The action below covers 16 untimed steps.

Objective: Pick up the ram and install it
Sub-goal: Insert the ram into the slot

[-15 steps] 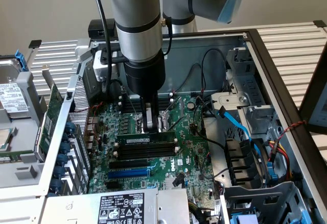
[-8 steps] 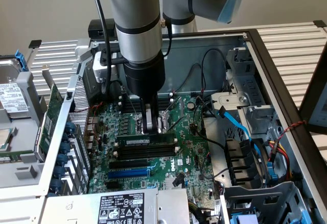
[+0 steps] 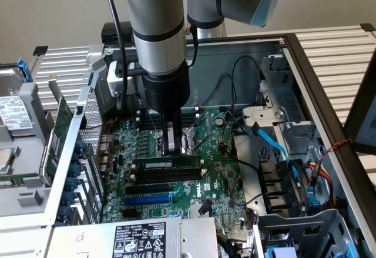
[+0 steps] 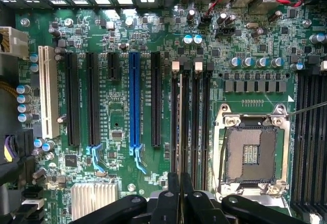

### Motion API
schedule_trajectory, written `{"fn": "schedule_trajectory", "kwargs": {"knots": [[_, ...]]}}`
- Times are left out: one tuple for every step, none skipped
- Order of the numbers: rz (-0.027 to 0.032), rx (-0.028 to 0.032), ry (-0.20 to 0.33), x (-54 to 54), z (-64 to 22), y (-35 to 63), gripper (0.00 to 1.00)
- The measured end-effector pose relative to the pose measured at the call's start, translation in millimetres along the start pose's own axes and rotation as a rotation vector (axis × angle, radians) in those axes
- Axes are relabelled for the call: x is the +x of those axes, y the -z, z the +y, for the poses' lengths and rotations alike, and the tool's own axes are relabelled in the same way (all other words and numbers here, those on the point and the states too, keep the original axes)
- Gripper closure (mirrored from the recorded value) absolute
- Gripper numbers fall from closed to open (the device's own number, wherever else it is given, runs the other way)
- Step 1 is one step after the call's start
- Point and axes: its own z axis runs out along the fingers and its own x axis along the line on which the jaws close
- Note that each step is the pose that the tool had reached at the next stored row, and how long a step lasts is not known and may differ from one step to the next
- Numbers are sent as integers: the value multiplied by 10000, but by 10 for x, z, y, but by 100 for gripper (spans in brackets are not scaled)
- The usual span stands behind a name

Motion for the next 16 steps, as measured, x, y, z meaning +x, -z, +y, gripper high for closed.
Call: {"fn": "schedule_trajectory", "kwargs": {"knots": [[9, 1, -5, 0, 1, -6, 87], [21, 1, -8, 0, 3, -11, 87], [33, 1, -11, 0, 4, -17, 87], [42, 1, -12, 0, 4, -21, 87], [52, 1, -13, 0, 5, -24, 87], [63, 2, -14, 0, 5, -26, 87], [78, 4, -13, 0, 6, -29, 87], [93, 7, -12, -1, 6, -31, 87], [107, 12, -10, -1, 6, -32, 87], [115, 22, -10, -2, 6, -33, 87], [117, 44, -9, -3, 7, -33, 87], [116, 67, -9, -3, 7, -33, 87], [114, 93, -10, -4, 9, -33, 87], [115, 117, -10, -3, 12, -32, 87], [113, 128, -10, -4, 18, -33, 87], [113, 132, -10, -4, 23, -33, 87]]}}
